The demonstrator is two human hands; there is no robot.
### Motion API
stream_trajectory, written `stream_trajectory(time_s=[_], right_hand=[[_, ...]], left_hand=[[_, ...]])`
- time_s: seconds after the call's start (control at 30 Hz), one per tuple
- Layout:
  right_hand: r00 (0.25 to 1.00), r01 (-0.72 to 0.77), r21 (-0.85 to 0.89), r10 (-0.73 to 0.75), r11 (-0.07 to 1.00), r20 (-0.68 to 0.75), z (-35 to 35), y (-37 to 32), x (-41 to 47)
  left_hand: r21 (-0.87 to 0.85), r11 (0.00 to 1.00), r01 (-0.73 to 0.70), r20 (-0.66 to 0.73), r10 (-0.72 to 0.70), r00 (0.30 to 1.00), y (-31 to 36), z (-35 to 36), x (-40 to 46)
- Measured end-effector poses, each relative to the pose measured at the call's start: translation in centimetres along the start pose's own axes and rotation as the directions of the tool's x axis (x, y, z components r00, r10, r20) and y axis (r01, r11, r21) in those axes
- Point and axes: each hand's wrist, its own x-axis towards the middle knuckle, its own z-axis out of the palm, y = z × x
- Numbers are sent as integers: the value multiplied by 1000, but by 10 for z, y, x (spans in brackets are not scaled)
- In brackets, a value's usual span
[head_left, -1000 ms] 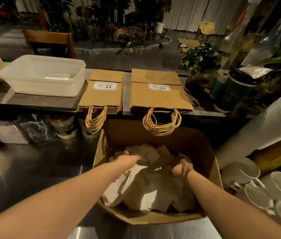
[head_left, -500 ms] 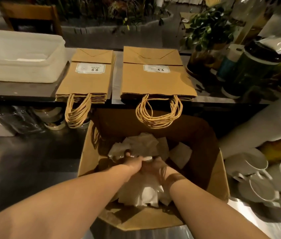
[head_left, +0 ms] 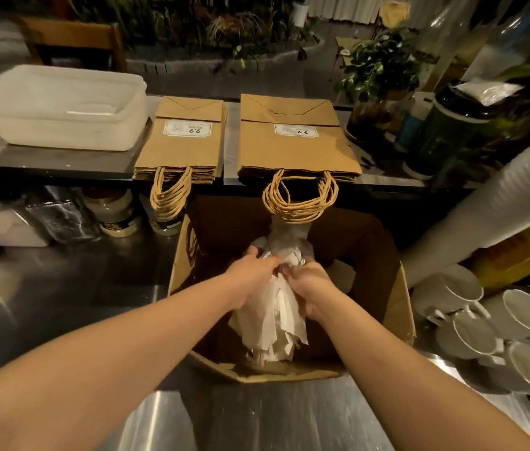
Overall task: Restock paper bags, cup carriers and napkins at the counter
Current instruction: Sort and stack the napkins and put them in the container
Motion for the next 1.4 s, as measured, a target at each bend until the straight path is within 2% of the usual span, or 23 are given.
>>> stream_trajectory(time_s=[0.07,0.2,0.37,0.5,0.63,0.77,0.87,0.93,1.0,1.07,1.13,1.17,1.23,1.3,1.37,1.4], right_hand=[[998,58,101,-59,993,12,-3,-10,-32],[970,216,107,-226,971,93,-12,-8,-91],[903,365,105,-379,925,203,-8,0,-170],[833,502,6,-485,865,265,2,24,-213],[742,647,-182,-557,740,373,12,62,-222],[630,776,-432,-535,459,563,26,99,-196],[662,747,-588,-434,312,611,33,125,-171],[720,688,-674,-365,270,589,31,143,-157],[793,605,-760,-269,239,547,25,159,-146],[846,533,-821,-163,205,508,18,174,-137],[880,475,-863,-115,173,462,11,185,-132],[889,456,-869,-128,192,439,7,188,-131],[890,451,-847,-217,282,402,-1,193,-131],[873,467,-811,-332,354,357,-8,197,-134],[850,490,-788,-407,372,335,-13,201,-138],[840,505,-794,-401,337,364,-14,204,-141]], left_hand=[[11,999,-43,-43,43,998,7,-7,-26],[35,988,-149,-82,151,985,-2,-18,-75],[-136,953,-272,-163,249,955,-33,-23,-144],[-212,889,-406,-249,352,902,-74,-19,-195],[-414,791,-450,-328,332,885,-134,4,-227],[-673,641,-368,-360,152,921,-200,42,-217],[-763,609,-217,-229,58,972,-234,58,-195],[-712,690,-130,-144,37,989,-248,57,-181],[-537,844,-10,-55,-24,998,-254,49,-170],[-405,911,82,-9,-94,996,-259,34,-159],[-327,939,104,-67,-133,989,-265,14,-147],[-272,956,108,-134,-149,980,-266,3,-144],[-158,982,106,-354,-157,922,-273,-12,-136],[-30,997,66,-511,-72,856,-279,-17,-135],[166,982,-87,-546,165,821,-278,-17,-136],[280,942,-184,-510,308,803,-275,-16,-136]])
